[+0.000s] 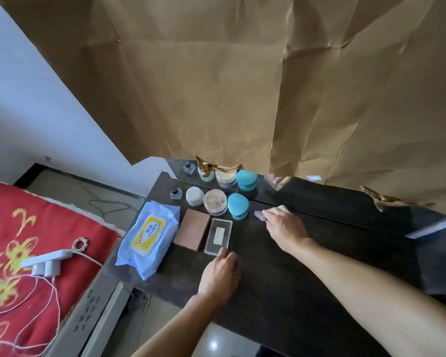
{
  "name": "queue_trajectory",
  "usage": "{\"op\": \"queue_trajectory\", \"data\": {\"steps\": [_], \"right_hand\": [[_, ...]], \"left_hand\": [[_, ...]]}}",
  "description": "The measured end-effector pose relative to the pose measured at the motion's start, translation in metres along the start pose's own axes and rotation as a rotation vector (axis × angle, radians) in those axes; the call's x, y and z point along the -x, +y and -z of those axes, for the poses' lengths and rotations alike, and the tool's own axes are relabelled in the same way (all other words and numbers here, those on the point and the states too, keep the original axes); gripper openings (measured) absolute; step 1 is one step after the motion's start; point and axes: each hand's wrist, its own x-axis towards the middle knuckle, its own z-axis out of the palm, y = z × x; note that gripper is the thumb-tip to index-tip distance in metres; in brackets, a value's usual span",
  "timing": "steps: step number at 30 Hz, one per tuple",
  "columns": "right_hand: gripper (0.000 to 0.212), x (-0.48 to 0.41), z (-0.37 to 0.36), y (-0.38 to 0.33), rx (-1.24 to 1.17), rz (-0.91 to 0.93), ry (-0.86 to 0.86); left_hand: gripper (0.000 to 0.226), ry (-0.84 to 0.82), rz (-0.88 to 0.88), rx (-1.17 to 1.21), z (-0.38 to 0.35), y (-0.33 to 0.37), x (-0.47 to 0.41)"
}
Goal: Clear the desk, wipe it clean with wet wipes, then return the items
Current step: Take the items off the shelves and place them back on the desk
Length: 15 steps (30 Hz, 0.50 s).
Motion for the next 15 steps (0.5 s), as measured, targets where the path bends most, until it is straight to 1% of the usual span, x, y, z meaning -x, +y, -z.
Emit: {"op": "queue_trajectory", "data": {"steps": [3, 6, 8, 11, 13, 15], "right_hand": [[0.008, -0.016, -0.012, -0.003, 0.013, -0.034, -0.019], [0.018, -0.021, -0.026, -0.007, 0.046, -0.096, -0.103], [0.022, -0.020, -0.033, -0.011, 0.050, -0.124, -0.118], [0.022, -0.020, -0.037, -0.018, 0.030, -0.187, -0.116], [0.020, -0.016, -0.039, -0.022, 0.003, -0.215, -0.122], [0.021, -0.014, -0.039, -0.024, -0.016, -0.231, -0.092]], "left_hand": [[0.015, -0.016, 0.000, 0.020, -0.002, -0.010, -0.013], [0.022, 0.002, -0.048, 0.043, -0.005, -0.022, -0.029], [0.026, -0.005, -0.089, 0.066, -0.006, -0.028, -0.042], [0.021, -0.020, -0.187, 0.080, -0.005, -0.036, -0.059], [0.018, -0.065, -0.257, 0.076, -0.005, -0.039, -0.067], [0.017, -0.093, -0.322, 0.051, -0.004, -0.041, -0.077]]}}
